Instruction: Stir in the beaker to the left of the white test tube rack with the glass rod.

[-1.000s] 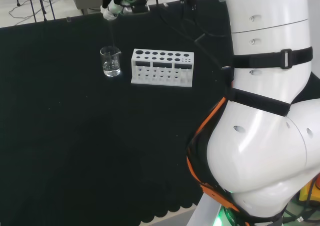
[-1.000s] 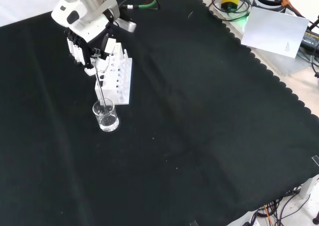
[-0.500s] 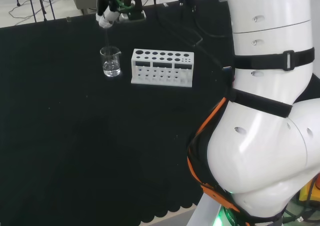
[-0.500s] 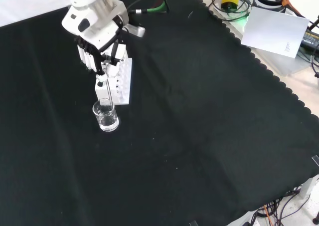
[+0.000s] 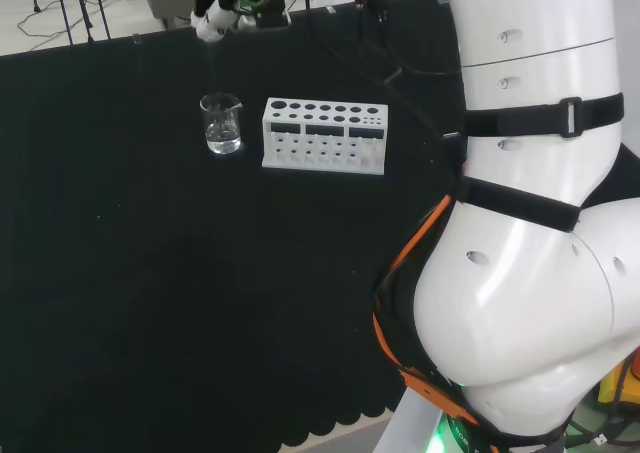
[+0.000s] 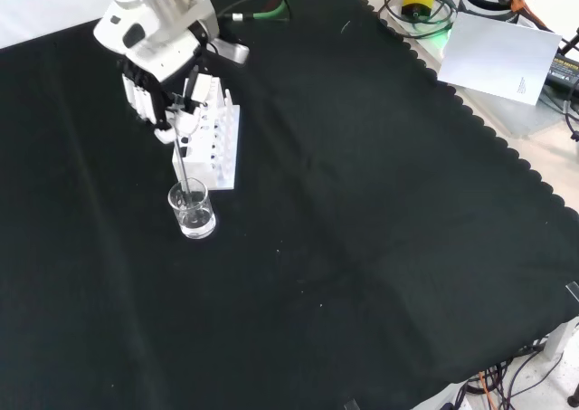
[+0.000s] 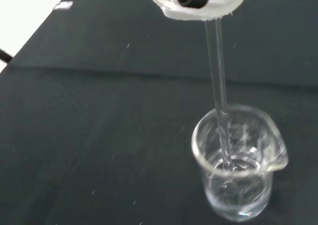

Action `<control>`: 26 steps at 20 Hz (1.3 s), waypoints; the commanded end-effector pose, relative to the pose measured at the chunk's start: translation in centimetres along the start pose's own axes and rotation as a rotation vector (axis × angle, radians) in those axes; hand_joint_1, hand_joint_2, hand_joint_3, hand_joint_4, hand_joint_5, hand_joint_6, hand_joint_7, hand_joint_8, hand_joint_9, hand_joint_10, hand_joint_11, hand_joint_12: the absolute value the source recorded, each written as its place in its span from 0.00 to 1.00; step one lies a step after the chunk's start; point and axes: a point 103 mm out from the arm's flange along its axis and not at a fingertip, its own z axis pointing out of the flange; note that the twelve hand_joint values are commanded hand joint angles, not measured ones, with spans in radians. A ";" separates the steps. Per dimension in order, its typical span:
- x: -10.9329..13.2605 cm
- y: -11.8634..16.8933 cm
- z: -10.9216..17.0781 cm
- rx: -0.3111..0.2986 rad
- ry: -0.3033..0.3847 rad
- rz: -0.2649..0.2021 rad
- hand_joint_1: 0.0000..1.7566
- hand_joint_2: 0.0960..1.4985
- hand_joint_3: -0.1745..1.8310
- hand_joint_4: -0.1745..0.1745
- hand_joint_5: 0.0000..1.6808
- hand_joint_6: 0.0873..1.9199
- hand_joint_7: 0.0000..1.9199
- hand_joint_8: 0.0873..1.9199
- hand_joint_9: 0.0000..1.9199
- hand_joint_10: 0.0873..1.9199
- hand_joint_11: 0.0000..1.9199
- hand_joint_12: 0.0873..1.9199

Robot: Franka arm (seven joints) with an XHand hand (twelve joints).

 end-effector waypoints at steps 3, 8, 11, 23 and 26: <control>-1.0 -0.1 -0.9 -0.004 -0.005 0.049 0.74 0.65 0.12 0.00 0.77 0.01 0.61 0.51 0.90 0.27 0.62 0.39; -1.5 -1.1 -0.9 0.003 0.003 0.059 0.74 0.65 0.12 0.00 0.77 0.01 0.61 0.51 0.90 0.27 0.62 0.39; -0.7 -1.6 -1.2 0.000 0.002 0.045 0.74 0.65 0.12 0.00 0.77 0.01 0.61 0.51 0.90 0.28 0.62 0.39; 3.9 0.6 -0.2 0.004 0.018 -0.037 0.74 0.65 0.12 0.00 0.77 0.01 0.61 0.51 0.90 0.28 0.62 0.39; 3.6 1.8 0.0 0.001 0.022 -0.040 0.74 0.65 0.12 0.00 0.78 0.01 0.61 0.51 0.90 0.28 0.62 0.39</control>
